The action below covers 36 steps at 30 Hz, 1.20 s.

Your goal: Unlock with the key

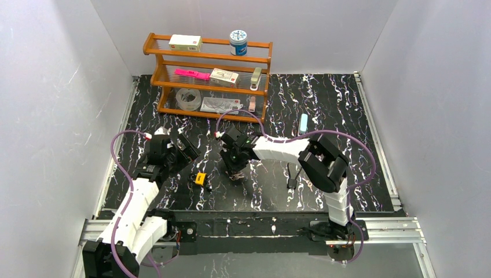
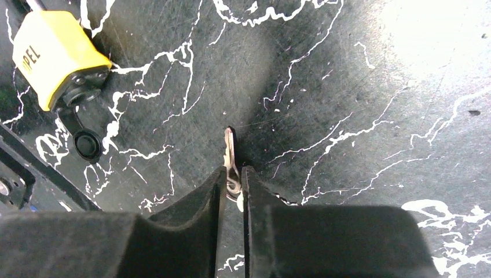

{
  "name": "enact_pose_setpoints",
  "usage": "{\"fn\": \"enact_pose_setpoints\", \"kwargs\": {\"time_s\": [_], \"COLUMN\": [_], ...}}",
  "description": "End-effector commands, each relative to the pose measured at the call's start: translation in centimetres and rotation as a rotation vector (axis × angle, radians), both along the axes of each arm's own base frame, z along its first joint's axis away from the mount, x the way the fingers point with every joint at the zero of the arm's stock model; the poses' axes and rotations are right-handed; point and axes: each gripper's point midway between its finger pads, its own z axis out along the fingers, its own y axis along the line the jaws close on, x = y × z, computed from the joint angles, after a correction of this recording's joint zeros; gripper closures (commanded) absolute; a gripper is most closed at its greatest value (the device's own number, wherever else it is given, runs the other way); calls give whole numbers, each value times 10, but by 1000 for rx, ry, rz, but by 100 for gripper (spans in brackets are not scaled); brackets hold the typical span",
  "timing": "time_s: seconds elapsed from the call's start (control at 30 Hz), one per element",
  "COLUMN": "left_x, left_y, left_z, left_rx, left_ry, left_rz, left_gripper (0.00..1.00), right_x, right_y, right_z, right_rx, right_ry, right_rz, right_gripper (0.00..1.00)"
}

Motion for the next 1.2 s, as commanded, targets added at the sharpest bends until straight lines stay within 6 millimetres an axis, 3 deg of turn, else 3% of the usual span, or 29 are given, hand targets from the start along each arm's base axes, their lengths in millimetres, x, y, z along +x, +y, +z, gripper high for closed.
{"fn": "enact_pose_setpoints", "kwargs": {"time_s": [0.0,0.13,0.2,0.33,0.43,0.57,0.7,0.87,1.07,1.17], "left_x": [-4,-4,-3,-2,3,9,8,4,-9,-12], "left_y": [-1,-2,-3,-3,-12,-36,-59,-91,-112,-115], "left_z": [-1,1,2,9,27,62,101,164,234,253], "left_rx": [1,-1,-1,-3,-37,-112,-203,-374,-565,-571], "left_ry": [-2,-4,-8,-45,-113,-217,-327,-499,-675,-710], "left_rz": [-22,-28,-33,-37,-84,-219,-346,-513,-661,-713], "left_gripper": [4,4,4,4,4,6,10,10,15,19], "right_x": [8,7,7,11,20,33,42,40,23,15], "right_y": [7,9,12,27,37,30,4,-17,-31,-32], "right_z": [-1,3,13,53,87,139,200,262,313,335], "right_rx": [-5,2,27,172,319,552,818,981,1100,1137], "right_ry": [-35,-41,-41,-60,-108,-147,-106,-145,-117,-94], "right_rz": [10,16,-7,-50,-77,-120,-165,-136,-103,-62], "right_gripper": [81,99,99,99,99,99,99,99,99,99]}}
